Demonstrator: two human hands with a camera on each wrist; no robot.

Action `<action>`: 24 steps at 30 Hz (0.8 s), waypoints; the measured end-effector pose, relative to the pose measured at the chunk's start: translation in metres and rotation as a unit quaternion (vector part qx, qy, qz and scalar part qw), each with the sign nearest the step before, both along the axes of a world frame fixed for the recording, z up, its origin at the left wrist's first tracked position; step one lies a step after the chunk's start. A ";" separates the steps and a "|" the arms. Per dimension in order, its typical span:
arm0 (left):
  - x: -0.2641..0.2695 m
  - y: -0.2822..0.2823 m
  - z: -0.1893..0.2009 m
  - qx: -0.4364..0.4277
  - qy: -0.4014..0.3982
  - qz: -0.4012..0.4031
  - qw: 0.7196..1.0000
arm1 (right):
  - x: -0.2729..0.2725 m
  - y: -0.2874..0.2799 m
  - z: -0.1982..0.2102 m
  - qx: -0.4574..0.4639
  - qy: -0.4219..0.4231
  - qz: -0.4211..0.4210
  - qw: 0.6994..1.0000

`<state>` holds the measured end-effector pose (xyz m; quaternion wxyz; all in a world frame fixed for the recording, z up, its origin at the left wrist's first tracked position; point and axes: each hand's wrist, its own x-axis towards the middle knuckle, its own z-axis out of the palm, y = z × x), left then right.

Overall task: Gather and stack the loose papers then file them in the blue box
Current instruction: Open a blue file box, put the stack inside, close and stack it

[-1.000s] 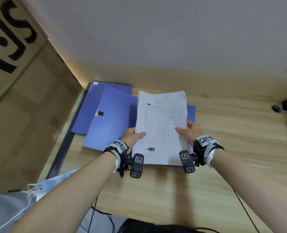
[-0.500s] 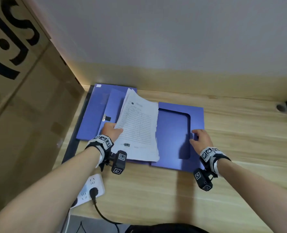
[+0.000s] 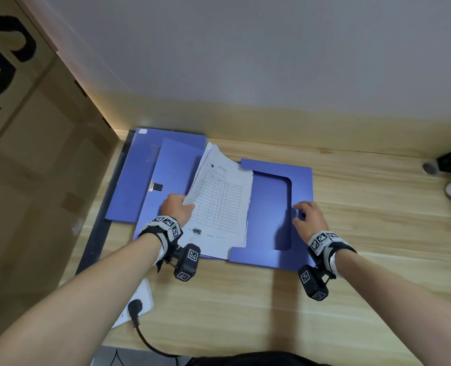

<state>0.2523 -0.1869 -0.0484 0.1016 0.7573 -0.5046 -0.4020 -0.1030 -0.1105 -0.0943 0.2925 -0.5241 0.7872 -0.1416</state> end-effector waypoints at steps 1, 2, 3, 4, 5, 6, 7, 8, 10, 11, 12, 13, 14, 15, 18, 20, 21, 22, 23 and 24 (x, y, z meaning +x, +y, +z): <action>-0.006 0.003 -0.002 0.008 0.009 0.005 1.000 | -0.001 0.000 -0.001 -0.002 -0.004 0.000 1.000; -0.012 0.005 -0.005 0.014 0.018 0.010 1.000 | -0.002 0.001 -0.001 -0.004 -0.005 0.002 1.000; -0.018 0.008 -0.008 0.022 0.027 0.013 0.999 | -0.002 0.001 -0.002 -0.005 -0.006 0.004 1.000; -0.025 0.010 -0.012 0.028 0.035 0.016 0.999 | -0.003 0.002 -0.001 -0.004 -0.006 0.006 1.000; -0.033 0.011 -0.014 0.032 0.044 0.018 0.998 | -0.004 0.002 -0.001 -0.002 -0.007 0.007 1.000; -0.041 0.013 -0.017 0.037 0.052 0.018 0.998 | -0.004 0.002 -0.001 0.000 -0.011 0.008 1.000; -0.049 0.015 -0.019 0.041 0.061 0.019 0.997 | -0.005 0.003 -0.001 0.000 -0.018 0.009 1.000; -0.057 0.016 -0.022 0.044 0.069 0.019 0.996 | -0.007 0.003 -0.001 -0.002 -0.024 0.012 1.000; -0.076 0.018 -0.027 0.049 0.087 0.026 0.995 | -0.009 0.002 0.000 -0.006 -0.037 0.016 0.999; -0.085 0.019 -0.029 0.052 0.095 0.032 0.994 | -0.011 0.002 0.000 -0.006 -0.042 0.015 0.999; -0.095 0.021 -0.031 0.056 0.105 0.040 0.992 | -0.012 0.002 0.000 -0.007 -0.050 0.010 0.999; -0.103 0.022 -0.034 0.061 0.114 0.048 0.990 | -0.013 0.003 -0.001 -0.007 -0.060 0.005 0.998; -0.110 0.023 -0.037 0.063 0.117 0.056 0.990 | -0.015 0.003 -0.002 -0.010 -0.071 0.000 0.997; -0.116 0.023 -0.040 0.063 0.116 0.060 0.989 | -0.016 0.003 -0.004 -0.016 -0.082 -0.003 0.997; -0.130 0.022 -0.042 0.060 0.116 0.068 0.989 | -0.021 0.003 -0.008 -0.032 -0.093 -0.012 0.995; -0.135 0.020 -0.043 0.061 0.115 0.066 0.989 | -0.023 0.004 -0.010 -0.041 -0.115 -0.041 0.992; -0.135 0.019 -0.044 0.062 0.114 0.068 0.989 | -0.024 0.004 -0.011 -0.042 -0.127 -0.059 0.989; -0.135 0.017 -0.046 0.065 0.113 0.070 0.989 | -0.024 0.004 -0.012 -0.045 -0.134 -0.071 0.987; -0.134 0.016 -0.048 0.069 0.116 0.074 0.988 | -0.025 0.004 -0.012 -0.049 -0.126 -0.073 0.988; -0.133 0.015 -0.049 0.073 0.120 0.078 0.987 | -0.026 0.004 -0.011 -0.054 -0.095 -0.056 0.992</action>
